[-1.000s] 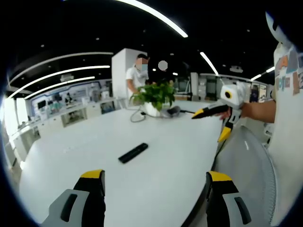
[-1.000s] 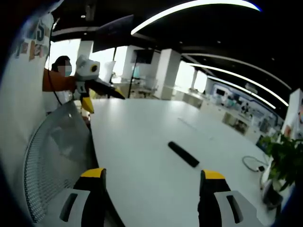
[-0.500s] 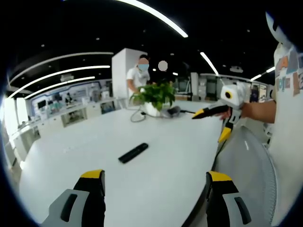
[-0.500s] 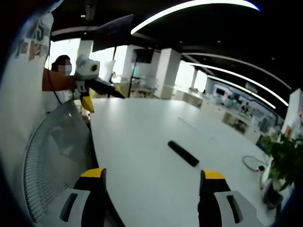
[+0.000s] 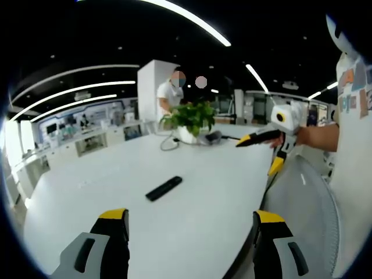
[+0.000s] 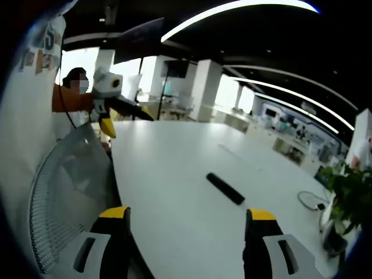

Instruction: Press the specified remote control buttons in sequence, fully releasing each button before pressing the next.

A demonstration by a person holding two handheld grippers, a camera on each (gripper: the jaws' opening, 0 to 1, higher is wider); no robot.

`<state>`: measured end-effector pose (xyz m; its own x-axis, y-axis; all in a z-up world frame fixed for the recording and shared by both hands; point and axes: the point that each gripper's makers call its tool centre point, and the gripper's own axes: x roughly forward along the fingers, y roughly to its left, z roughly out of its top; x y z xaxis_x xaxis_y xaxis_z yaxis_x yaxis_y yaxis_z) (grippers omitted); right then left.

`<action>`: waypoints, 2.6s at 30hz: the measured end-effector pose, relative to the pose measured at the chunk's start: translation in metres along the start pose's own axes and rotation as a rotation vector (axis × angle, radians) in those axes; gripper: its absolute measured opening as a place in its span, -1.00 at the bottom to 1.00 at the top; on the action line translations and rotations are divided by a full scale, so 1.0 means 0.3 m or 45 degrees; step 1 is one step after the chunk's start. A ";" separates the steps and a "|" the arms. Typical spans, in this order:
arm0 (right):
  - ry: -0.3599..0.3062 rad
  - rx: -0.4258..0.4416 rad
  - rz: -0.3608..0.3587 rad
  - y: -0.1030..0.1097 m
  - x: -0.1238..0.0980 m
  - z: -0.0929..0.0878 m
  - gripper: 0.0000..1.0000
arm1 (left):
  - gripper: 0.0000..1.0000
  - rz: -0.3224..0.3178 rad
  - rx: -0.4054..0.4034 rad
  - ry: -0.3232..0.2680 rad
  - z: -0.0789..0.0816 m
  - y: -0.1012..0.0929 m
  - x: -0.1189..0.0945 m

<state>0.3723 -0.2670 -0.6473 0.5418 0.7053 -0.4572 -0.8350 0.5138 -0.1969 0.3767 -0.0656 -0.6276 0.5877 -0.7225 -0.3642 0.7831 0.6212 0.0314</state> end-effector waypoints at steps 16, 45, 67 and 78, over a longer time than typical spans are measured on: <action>0.004 -0.009 0.005 0.006 0.008 0.005 0.58 | 0.80 0.000 -0.003 -0.009 -0.002 0.004 -0.001; -0.031 0.007 -0.008 -0.064 0.027 0.040 0.57 | 0.80 -0.033 0.017 -0.005 0.016 0.036 0.051; -0.031 -0.030 0.013 -0.102 0.054 0.085 0.56 | 0.81 -0.037 0.043 -0.023 0.056 0.091 0.078; -0.025 -0.039 0.020 -0.115 0.073 0.108 0.56 | 0.81 -0.050 0.056 -0.028 0.065 0.116 0.089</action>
<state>0.4161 -0.2534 -0.6224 0.5299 0.7230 -0.4432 -0.8460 0.4873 -0.2164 0.4237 -0.0693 -0.6181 0.5602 -0.7528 -0.3457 0.8135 0.5787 0.0583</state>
